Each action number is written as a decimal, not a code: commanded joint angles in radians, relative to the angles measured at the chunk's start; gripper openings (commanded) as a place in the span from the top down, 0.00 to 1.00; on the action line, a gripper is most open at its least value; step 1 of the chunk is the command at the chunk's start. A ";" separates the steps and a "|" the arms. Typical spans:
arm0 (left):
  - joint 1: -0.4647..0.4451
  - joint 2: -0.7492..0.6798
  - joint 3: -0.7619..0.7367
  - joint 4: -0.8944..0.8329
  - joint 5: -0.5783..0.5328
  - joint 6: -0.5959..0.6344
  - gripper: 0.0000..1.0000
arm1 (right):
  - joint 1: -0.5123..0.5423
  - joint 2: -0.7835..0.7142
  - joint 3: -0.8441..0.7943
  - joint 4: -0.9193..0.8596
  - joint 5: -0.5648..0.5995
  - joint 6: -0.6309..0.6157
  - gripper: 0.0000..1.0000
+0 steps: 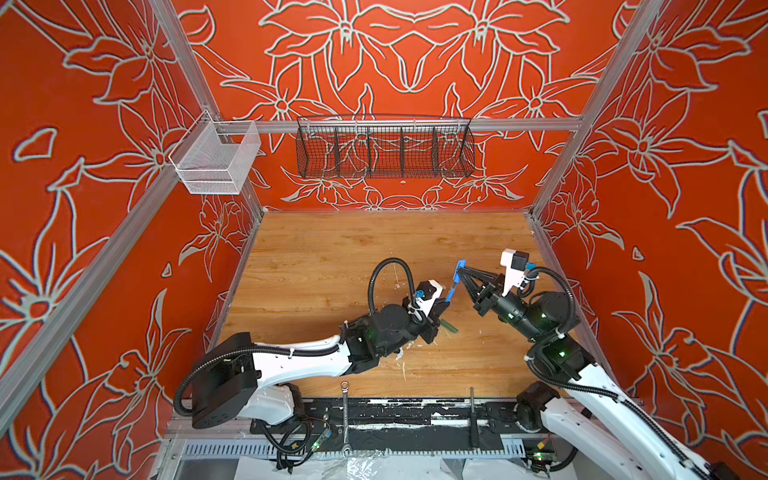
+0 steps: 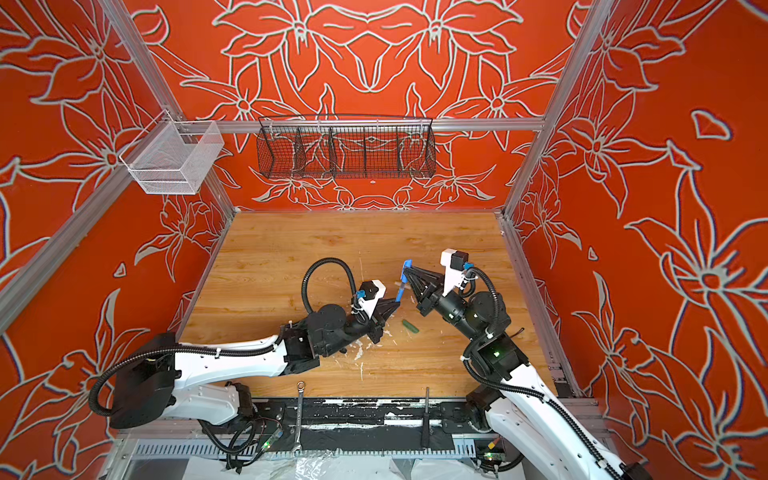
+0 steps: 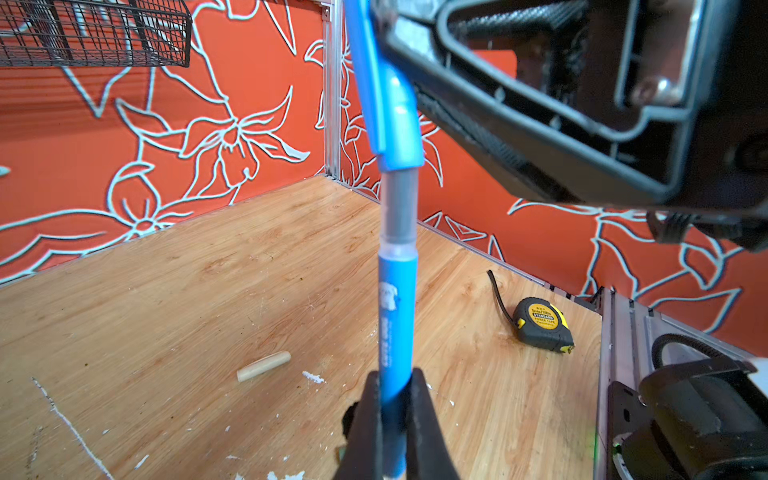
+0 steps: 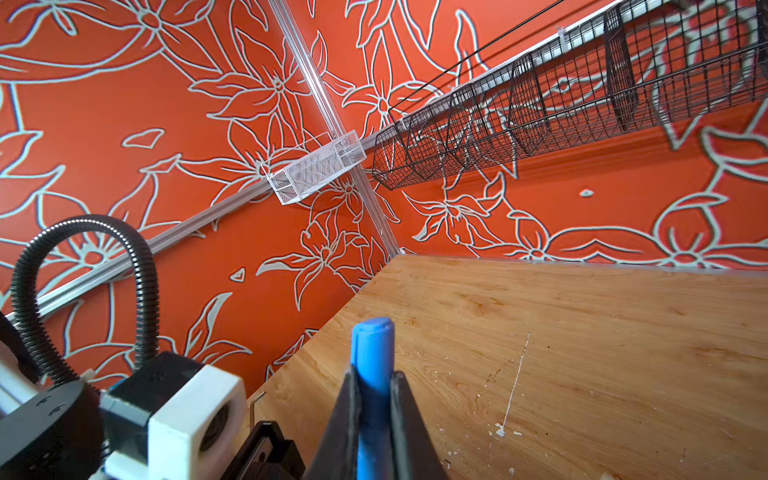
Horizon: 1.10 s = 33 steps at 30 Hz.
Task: Insert the pens into the pen caps
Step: 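Press the blue cap down onto the pen tip with the right gripper, then open the right gripper and draw it back from the capped pen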
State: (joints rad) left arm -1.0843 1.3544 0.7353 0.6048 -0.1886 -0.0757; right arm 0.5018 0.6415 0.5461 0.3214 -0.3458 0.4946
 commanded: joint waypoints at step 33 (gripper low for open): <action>0.053 -0.104 0.101 -0.107 0.080 0.035 1.00 | 0.030 -0.077 0.177 -0.433 0.022 -0.130 0.45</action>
State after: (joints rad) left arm -1.0416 1.2953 0.8333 0.4931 -0.1253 -0.0376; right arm 0.5262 0.5892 0.6640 -0.0059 -0.3290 0.3904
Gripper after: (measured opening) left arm 0.064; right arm 0.537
